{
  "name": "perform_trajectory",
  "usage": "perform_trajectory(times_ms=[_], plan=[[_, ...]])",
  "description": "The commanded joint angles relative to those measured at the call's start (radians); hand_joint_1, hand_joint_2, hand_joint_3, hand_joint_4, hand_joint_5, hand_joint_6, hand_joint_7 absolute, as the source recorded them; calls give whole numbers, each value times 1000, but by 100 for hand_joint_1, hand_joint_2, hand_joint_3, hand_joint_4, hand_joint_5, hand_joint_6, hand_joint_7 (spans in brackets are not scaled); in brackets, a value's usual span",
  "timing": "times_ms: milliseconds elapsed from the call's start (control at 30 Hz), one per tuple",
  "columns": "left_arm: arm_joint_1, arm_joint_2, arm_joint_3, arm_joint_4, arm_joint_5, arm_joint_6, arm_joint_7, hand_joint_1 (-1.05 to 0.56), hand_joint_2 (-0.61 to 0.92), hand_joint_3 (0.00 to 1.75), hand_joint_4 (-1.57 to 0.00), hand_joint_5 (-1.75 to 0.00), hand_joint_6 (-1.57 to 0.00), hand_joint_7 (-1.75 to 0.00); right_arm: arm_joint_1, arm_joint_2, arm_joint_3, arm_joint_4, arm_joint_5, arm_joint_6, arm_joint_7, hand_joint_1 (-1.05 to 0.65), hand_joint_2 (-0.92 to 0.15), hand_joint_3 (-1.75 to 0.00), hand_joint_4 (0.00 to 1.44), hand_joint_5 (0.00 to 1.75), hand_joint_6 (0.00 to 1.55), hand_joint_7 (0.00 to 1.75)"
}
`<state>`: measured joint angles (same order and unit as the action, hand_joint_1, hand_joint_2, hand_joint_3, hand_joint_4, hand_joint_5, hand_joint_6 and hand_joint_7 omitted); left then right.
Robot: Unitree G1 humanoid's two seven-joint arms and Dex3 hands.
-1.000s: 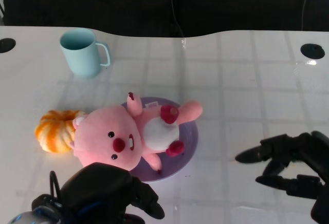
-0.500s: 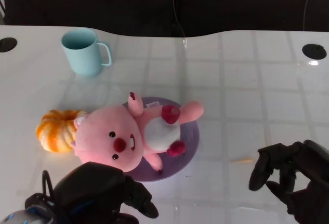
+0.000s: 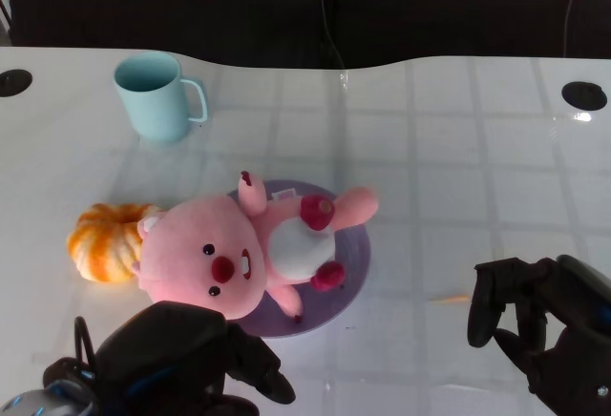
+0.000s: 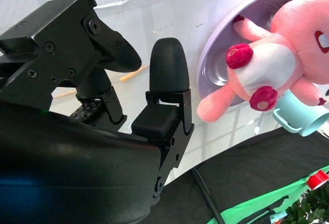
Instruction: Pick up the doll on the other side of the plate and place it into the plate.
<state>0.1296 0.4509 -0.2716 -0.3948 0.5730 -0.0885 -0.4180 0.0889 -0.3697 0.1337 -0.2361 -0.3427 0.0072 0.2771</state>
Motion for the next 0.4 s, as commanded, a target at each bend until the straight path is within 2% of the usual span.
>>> perform_trajectory(times_ms=[33,400], plan=[[-4,7,11,7,-11,8,1,-23,92,26,-76,-121,-110,-1,-2,-4,-3,-2,3,4,-1,2,-37,-130,83,175,80,141],[-1,0,8,-4,2,17,7,-23,92,26,-77,-124,-109,-1,4,-9,-6,-20,12,19,13,3,-39,-127,82,175,80,139]])
